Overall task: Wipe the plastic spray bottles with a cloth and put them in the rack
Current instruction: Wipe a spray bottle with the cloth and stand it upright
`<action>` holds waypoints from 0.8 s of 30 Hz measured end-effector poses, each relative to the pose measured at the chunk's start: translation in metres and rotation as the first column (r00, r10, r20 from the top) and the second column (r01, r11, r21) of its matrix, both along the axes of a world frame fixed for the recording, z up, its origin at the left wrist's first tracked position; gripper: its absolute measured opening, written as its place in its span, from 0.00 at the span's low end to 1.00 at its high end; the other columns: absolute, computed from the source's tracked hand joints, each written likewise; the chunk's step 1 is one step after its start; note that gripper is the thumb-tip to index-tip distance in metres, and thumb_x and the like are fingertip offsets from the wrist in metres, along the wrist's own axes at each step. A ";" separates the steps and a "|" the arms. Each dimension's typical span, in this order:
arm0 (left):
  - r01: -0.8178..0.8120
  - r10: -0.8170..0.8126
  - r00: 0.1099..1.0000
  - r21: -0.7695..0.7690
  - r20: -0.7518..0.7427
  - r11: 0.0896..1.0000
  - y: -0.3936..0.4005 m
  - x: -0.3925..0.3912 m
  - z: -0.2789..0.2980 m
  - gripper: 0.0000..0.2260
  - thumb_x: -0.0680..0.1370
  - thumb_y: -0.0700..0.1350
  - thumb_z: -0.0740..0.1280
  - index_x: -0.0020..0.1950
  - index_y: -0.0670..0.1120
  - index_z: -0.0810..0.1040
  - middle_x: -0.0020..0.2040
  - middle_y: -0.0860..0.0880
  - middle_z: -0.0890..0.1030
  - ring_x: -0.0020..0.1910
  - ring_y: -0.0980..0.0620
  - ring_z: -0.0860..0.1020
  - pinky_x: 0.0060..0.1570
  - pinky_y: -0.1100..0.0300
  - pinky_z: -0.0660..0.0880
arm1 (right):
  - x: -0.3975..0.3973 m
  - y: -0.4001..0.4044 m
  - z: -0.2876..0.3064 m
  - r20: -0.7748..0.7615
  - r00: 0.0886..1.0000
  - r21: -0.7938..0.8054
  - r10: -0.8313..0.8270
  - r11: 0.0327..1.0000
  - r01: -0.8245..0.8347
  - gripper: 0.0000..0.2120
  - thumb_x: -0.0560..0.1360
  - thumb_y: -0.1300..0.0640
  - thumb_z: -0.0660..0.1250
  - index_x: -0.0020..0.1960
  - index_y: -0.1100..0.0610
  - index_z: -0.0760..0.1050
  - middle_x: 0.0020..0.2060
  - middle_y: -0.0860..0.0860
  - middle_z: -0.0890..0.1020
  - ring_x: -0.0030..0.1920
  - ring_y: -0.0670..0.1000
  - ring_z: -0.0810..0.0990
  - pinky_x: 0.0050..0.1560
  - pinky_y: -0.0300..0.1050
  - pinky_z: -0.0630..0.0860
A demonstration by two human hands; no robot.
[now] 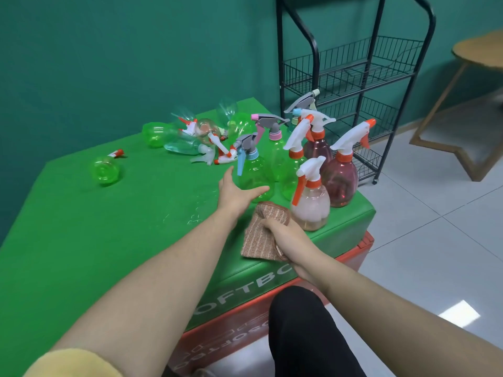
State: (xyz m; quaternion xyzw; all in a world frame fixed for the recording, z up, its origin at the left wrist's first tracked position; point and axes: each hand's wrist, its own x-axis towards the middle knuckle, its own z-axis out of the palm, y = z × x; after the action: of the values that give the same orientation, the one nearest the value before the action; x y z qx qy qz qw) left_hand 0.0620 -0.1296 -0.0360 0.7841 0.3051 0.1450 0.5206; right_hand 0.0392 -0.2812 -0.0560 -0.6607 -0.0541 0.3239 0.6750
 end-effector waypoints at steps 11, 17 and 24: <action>-0.046 0.046 0.999 0.025 -0.028 0.999 0.058 -0.093 0.003 0.07 0.81 0.45 0.68 0.59 0.50 0.78 0.59 0.51 0.80 0.58 0.48 0.79 0.64 0.49 0.74 | -0.039 0.059 0.025 -0.064 0.996 0.052 0.067 0.997 -0.064 0.05 0.81 0.56 0.65 0.53 0.55 0.78 0.46 0.53 0.87 0.48 0.54 0.86 0.57 0.52 0.81; -0.081 0.084 0.995 0.058 -0.051 0.995 0.113 -0.127 -0.004 0.06 0.81 0.45 0.68 0.57 0.51 0.78 0.57 0.51 0.81 0.57 0.48 0.79 0.61 0.53 0.74 | -0.045 0.112 0.029 -0.097 0.990 0.069 0.105 0.993 -0.099 0.04 0.81 0.59 0.64 0.50 0.56 0.77 0.37 0.49 0.87 0.41 0.50 0.85 0.53 0.48 0.81; -0.067 0.076 0.995 0.142 -0.059 0.988 0.167 -0.111 -0.010 0.09 0.81 0.45 0.69 0.60 0.49 0.79 0.57 0.53 0.79 0.54 0.52 0.77 0.48 0.64 0.70 | -0.012 0.169 0.021 -0.075 0.996 0.017 0.052 0.999 -0.050 0.04 0.81 0.57 0.63 0.52 0.54 0.76 0.52 0.57 0.86 0.53 0.56 0.85 0.60 0.54 0.80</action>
State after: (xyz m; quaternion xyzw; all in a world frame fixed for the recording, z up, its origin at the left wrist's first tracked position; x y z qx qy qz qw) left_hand -0.0492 0.0374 -0.0457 0.8116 0.3386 0.1592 0.4487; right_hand 0.0267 -0.1124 -0.0351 -0.6413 -0.0478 0.3654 0.6730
